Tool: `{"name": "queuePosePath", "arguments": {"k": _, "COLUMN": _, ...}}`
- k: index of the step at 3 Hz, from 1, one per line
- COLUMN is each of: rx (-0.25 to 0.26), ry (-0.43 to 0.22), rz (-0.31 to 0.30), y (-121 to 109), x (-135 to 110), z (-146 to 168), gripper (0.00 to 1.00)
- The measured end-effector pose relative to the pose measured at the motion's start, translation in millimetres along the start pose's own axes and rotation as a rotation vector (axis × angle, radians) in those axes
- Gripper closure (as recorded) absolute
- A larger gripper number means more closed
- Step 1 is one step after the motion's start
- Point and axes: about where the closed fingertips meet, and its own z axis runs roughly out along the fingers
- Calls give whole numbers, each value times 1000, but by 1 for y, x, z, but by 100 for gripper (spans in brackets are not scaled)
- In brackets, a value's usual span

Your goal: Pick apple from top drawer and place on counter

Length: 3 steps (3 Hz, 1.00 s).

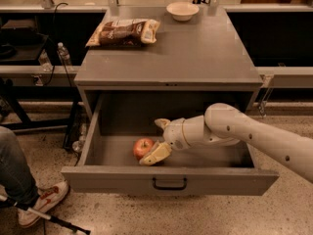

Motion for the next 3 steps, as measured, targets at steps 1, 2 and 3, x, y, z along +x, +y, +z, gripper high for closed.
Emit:
{"name": "queuePosePath", "arguments": {"k": 1, "rx": -25, "ry": -2, "rz": -4, "y": 6, "x": -1, "z": 7, "gripper": 0}}
{"name": "queuePosePath", "arguments": {"k": 2, "rx": -48, "ry": -4, "rz": -2, "y": 11, "x": 0, "z": 12, "gripper": 0}}
{"name": "queuePosePath", "arguments": {"k": 3, "rx": -69, "ry": -5, "rz": 3, "y": 15, "x": 2, "z": 17, "gripper": 0}}
